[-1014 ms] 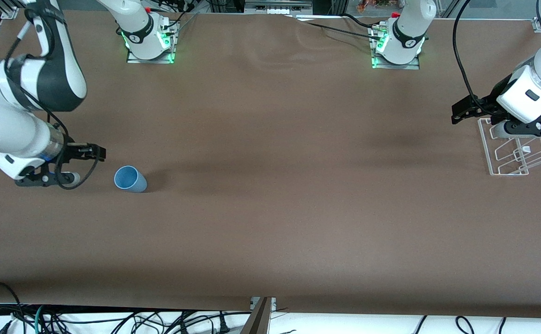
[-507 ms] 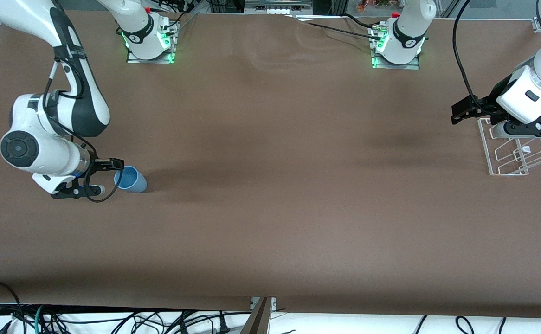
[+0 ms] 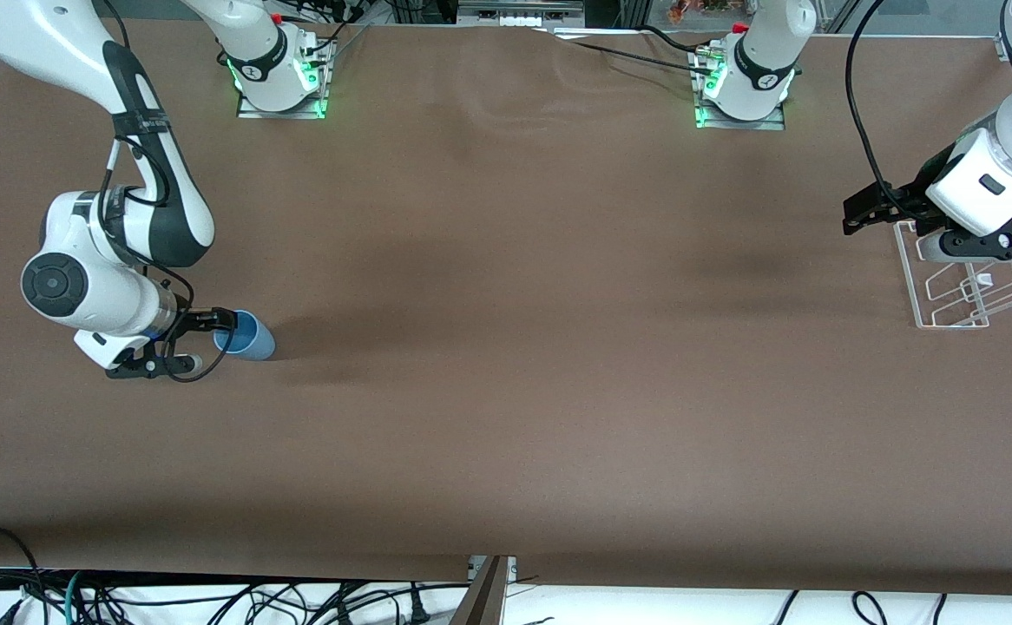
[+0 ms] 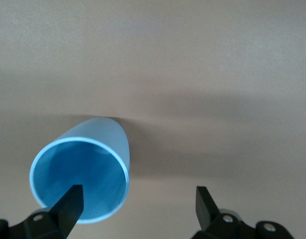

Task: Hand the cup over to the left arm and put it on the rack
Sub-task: 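Close the right gripper on the blue cup's side, then lift the blue cup with the right gripper toward the table middle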

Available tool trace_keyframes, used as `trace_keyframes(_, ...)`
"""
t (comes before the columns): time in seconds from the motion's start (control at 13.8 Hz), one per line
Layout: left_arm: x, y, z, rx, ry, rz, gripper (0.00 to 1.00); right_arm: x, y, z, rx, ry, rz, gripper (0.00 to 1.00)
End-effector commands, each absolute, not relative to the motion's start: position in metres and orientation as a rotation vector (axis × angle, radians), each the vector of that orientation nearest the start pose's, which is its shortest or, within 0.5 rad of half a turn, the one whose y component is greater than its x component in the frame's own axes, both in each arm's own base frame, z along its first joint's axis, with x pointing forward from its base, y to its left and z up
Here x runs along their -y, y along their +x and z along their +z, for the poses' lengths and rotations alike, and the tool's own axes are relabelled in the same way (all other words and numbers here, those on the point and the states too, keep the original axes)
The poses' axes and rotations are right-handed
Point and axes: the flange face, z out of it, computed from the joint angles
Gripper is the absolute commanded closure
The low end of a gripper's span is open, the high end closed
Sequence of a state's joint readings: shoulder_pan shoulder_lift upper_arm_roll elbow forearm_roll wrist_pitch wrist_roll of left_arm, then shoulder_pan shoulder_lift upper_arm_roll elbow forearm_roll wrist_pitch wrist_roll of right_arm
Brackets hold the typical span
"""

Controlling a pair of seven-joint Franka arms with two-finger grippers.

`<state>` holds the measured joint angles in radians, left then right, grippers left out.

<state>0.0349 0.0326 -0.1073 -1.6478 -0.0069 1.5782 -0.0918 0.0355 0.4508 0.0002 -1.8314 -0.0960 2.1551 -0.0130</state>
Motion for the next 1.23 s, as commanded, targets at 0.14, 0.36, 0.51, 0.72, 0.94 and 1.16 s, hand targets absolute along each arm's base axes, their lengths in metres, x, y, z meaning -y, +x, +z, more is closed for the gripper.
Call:
trace_keyframes(0.14, 0.04, 0.561, 0.575, 0.027, -3.144, 0.15, 0.0, -0.016, 0.623, 0.252, 0.195, -3.2, 0.181, 0.0)
trace_keyframes(0.36, 0.041, 0.561, 0.575, 0.025, -3.145, 0.153, 0.0, -0.016, 0.623, 0.251, 0.18, -3.194, 0.188, 0.6)
trace_keyframes(0.51, 0.042, 0.56, 0.575, 0.02, -3.145, 0.153, 0.0, -0.017, 0.624, 0.252, 0.152, -3.175, 0.187, 0.88)
trace_keyframes(0.72, 0.041, 0.561, 0.575, 0.022, -3.145, 0.153, 0.0, -0.018, 0.626, 0.255, 0.115, -3.149, 0.176, 1.0)
trace_keyframes(0.94, 0.041, 0.56, 0.575, 0.022, -3.145, 0.155, 0.0, -0.019, 0.628, 0.258, 0.086, -3.129, 0.161, 1.0)
trace_keyframes(1.16, 0.041, 0.56, 0.575, 0.022, -3.144, 0.156, 0.0, -0.03, 0.639, 0.274, 0.024, -3.059, 0.123, 1.0)
